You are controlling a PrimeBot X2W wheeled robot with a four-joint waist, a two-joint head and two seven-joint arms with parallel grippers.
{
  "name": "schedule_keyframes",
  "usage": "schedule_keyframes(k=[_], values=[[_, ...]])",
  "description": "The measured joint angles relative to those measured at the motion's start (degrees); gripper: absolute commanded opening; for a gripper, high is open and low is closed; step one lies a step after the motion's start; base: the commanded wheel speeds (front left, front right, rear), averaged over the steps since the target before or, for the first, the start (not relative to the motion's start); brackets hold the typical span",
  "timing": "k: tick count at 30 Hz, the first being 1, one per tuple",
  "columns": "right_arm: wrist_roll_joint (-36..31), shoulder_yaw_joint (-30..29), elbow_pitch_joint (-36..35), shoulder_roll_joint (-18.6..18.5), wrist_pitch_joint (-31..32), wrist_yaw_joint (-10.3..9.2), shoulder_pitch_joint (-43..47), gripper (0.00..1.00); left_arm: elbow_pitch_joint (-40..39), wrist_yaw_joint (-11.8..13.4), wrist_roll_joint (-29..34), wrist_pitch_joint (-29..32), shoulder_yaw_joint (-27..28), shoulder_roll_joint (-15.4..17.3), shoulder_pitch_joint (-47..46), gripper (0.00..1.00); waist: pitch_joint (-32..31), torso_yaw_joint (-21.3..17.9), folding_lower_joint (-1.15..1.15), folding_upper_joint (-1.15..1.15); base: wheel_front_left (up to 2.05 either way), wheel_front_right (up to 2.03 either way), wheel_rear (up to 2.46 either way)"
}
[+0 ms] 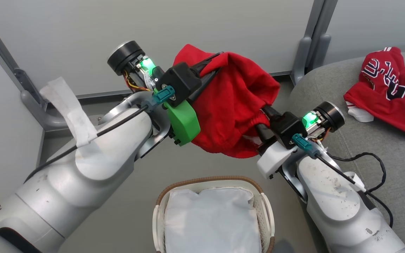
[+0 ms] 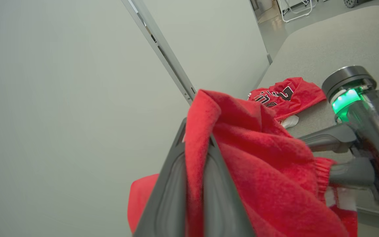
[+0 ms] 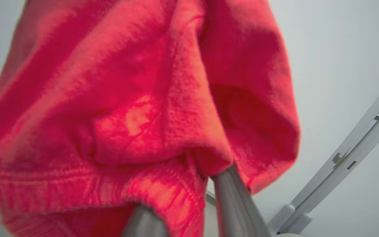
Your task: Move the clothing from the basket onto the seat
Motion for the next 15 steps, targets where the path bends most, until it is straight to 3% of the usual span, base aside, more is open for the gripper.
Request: schedule_keyframes(k=[9, 11, 12, 13, 15], values=[[1.3, 0.5, -1.9, -0.5, 0.0, 0.0, 0.0, 0.0, 1.3, 0.5, -2.8, -1.0, 0.7, 0.7, 3.1, 0.02, 0.7, -0.4, 0.0, 0.0, 0.0, 0.0, 0.0], [1.3, -0.3, -2.7, -0.5, 0.0, 0.0, 0.1, 0.0, 1.7, 0.8, -3.4, -1.6, 1.2, 0.9, 3.8, 0.41, 0.9, -0.5, 0.0, 0.0, 0.0, 0.0, 0.0], [1.3, -0.7, -2.9, -0.5, 0.0, 0.0, 0.2, 0.0, 1.9, 1.0, -3.9, -2.0, 1.5, 1.0, 4.2, 0.82, 1.0, -0.5, 0.0, 0.0, 0.0, 0.0, 0.0], [1.3, -1.3, -3.1, -0.5, 0.0, 0.0, 0.3, 0.0, 2.2, 1.0, -4.4, -2.1, 1.7, 1.0, 4.8, 1.0, 1.1, -0.6, 0.0, 0.0, 0.0, 0.0, 0.0], [1.2, -2.2, -3.5, -0.4, 0.0, 0.0, 0.8, 0.0, 2.5, 1.4, -5.0, -3.0, 2.1, 1.1, 6.0, 1.0, 1.3, -0.6, 0.0, 0.0, 0.0, 0.0, 0.0]])
